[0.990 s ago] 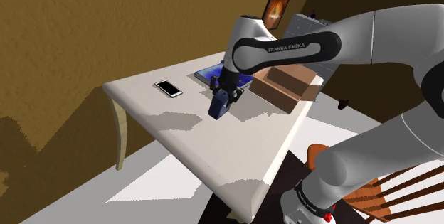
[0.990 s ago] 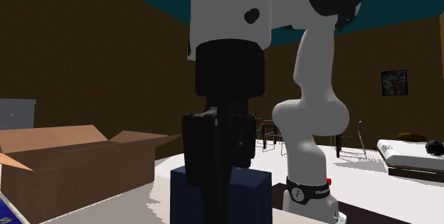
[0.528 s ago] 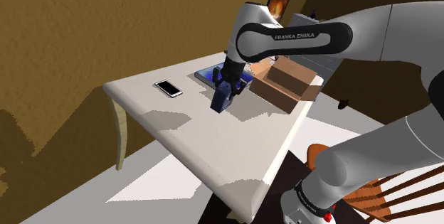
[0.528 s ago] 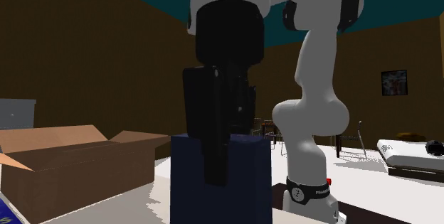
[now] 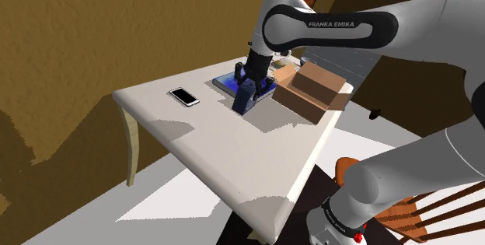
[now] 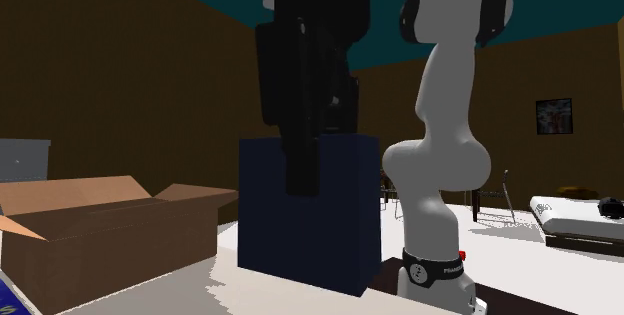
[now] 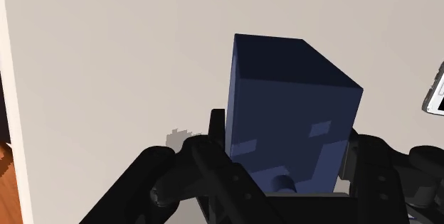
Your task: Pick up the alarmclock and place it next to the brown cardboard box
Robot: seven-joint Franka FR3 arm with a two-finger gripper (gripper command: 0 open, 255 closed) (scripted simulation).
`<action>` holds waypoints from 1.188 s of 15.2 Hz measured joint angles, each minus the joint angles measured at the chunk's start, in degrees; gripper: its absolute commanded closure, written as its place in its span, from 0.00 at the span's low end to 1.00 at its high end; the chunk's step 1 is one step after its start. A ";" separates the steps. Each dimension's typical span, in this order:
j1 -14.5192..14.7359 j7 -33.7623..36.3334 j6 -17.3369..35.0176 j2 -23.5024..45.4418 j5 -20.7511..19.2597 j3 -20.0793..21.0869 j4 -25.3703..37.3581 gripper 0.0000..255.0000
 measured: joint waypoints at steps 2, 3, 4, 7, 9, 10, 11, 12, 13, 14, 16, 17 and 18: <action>-0.05 0.02 -1.57 -0.14 -0.05 -0.17 1.45 1.00; -0.03 -0.11 -2.30 -0.50 0.06 -0.36 1.84 1.00; -0.06 -0.04 -3.00 -0.50 0.01 -0.40 2.54 1.00; -0.15 -0.21 -5.58 -0.91 -0.01 -0.83 4.73 1.00; -0.16 -0.18 -7.01 -1.10 -0.01 -0.98 5.99 1.00; -0.22 -0.20 -7.97 -1.10 -0.08 -1.11 6.95 1.00; -0.30 -0.13 -8.65 -0.89 -0.22 -1.14 7.82 1.00; -0.33 -0.16 -9.37 -0.95 -0.23 -1.24 8.47 1.00; -0.36 -0.24 -9.99 -1.04 -0.24 -1.37 9.00 1.00; -0.37 -0.20 -10.86 -1.13 -0.24 -1.46 9.79 1.00; -0.45 -0.05 -12.15 -0.88 -0.41 -1.49 11.33 1.00; -0.65 -0.88 -12.49 -1.36 -0.36 -2.16 11.14 1.00; -0.95 -2.01 -12.65 -1.74 -0.41 -2.98 10.85 1.00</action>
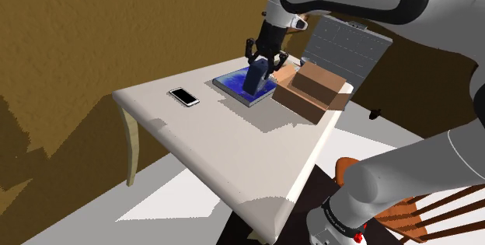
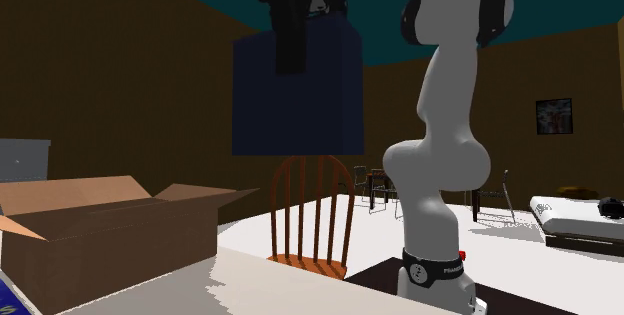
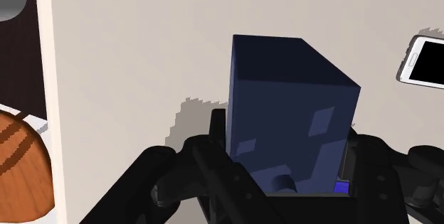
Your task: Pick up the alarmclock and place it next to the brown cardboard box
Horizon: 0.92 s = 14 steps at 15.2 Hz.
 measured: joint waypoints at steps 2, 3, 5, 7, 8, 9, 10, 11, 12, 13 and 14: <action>-0.82 -2.40 0.36 -0.04 -0.43 -1.65 -0.64 1.00; -1.30 -3.94 0.18 -0.35 -0.60 -2.78 -0.90 1.00; -2.28 -6.62 0.01 -0.18 -1.21 -4.64 -0.79 1.00; -3.23 -9.45 0.18 -0.47 -1.66 -6.62 -1.47 1.00; -3.63 -10.46 0.43 -0.19 -1.95 -7.27 -1.53 1.00; -4.26 -11.94 0.27 0.19 -2.39 -8.32 -1.14 1.00; -4.79 -13.29 0.51 0.48 -2.72 -9.22 -1.17 1.00; -5.32 -14.70 0.78 0.63 -3.03 -10.15 -1.39 1.00; -5.82 -15.77 1.00 1.31 -3.43 -10.84 -1.01 1.00; -6.35 -16.95 0.59 1.76 -3.80 -11.65 -0.24 1.00; -6.93 -18.25 0.50 2.36 -4.19 -12.52 0.39 1.00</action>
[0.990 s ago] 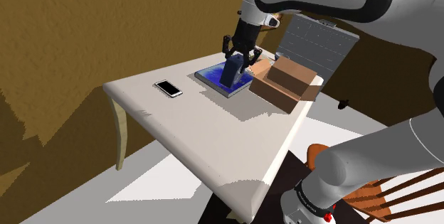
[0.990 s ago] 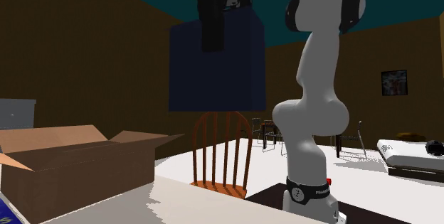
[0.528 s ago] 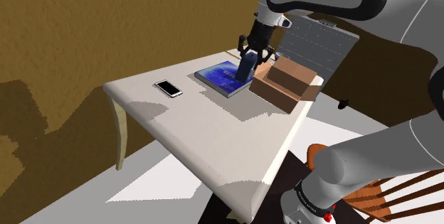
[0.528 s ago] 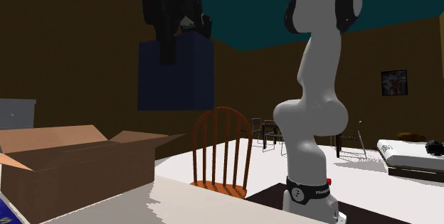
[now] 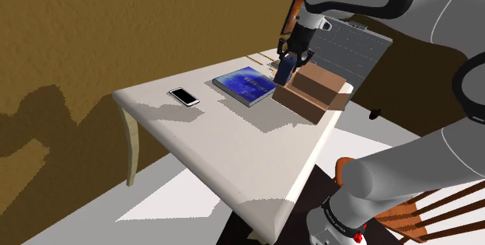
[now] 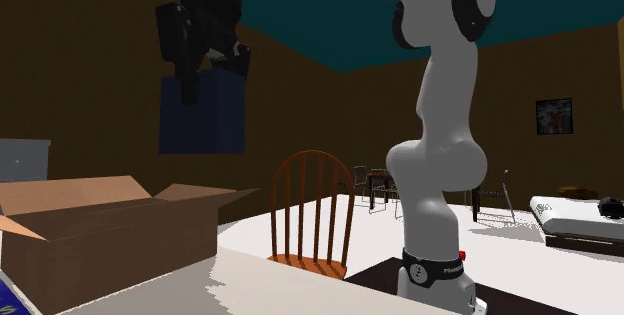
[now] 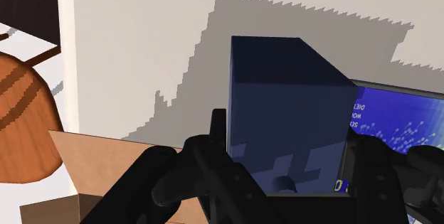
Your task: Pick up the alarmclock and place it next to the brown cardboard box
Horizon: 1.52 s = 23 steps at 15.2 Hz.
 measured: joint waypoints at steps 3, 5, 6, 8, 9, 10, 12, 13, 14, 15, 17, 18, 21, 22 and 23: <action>-1.32 -3.22 1.14 0.90 -0.74 -2.06 -0.42 1.00; -1.39 -3.52 2.53 0.98 -0.78 -2.17 -1.76 1.00; -1.40 -3.55 3.24 1.17 -0.81 -2.14 -2.29 1.00; -1.37 -3.62 4.70 1.03 -0.74 -2.11 -3.89 1.00; -1.39 -3.73 5.45 1.00 -0.73 -2.15 -4.66 1.00; -1.36 -3.68 6.26 1.10 -0.73 -2.08 -5.38 1.00; -1.32 -3.72 7.96 1.08 -0.68 -2.02 -7.11 1.00; -1.30 -3.66 8.76 1.25 -0.70 -1.95 -7.73 1.00; -1.28 -3.65 9.58 1.35 -0.69 -1.90 -8.45 1.00; -1.25 -3.61 10.23 1.33 -0.66 -1.84 -9.12 1.00; -1.20 -3.57 11.88 1.52 -0.64 -1.74 -10.59 1.00; -1.20 -3.64 12.61 1.48 -0.61 -1.75 -11.37 1.00; -1.20 -3.56 14.84 2.21 -0.72 -1.60 -12.87 1.00; -1.21 -3.55 15.56 2.42 -0.75 -1.56 -13.39 1.00; -1.19 -3.52 16.41 2.55 -0.74 -1.51 -14.11 1.00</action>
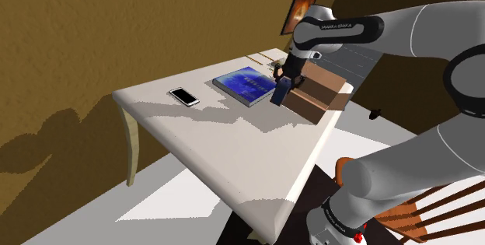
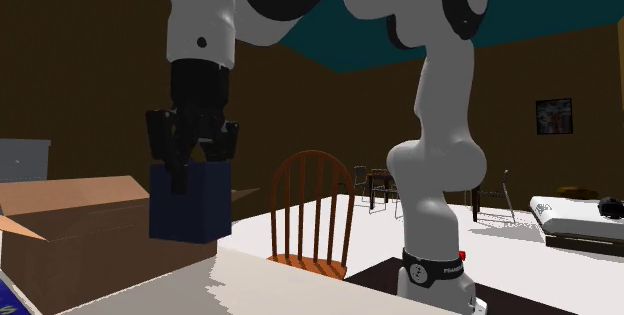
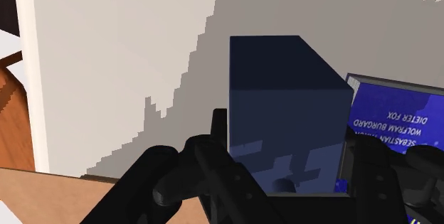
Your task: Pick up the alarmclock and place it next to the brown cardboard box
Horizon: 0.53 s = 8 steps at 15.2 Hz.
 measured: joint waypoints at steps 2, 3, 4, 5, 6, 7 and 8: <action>0.02 0.06 1.75 0.38 -0.03 0.11 -1.38 1.00; -0.02 -0.01 2.40 0.62 -0.08 0.09 -1.80 1.00; -0.01 -0.02 3.15 0.70 -0.07 0.11 -2.47 1.00; 0.03 0.11 3.85 0.90 -0.09 0.22 -2.96 1.00; 0.07 0.23 4.80 1.20 -0.11 0.33 -3.63 1.00; 0.06 0.25 5.51 1.46 -0.16 0.37 -4.09 1.00; 0.02 0.29 6.44 1.97 -0.27 0.41 -4.52 1.00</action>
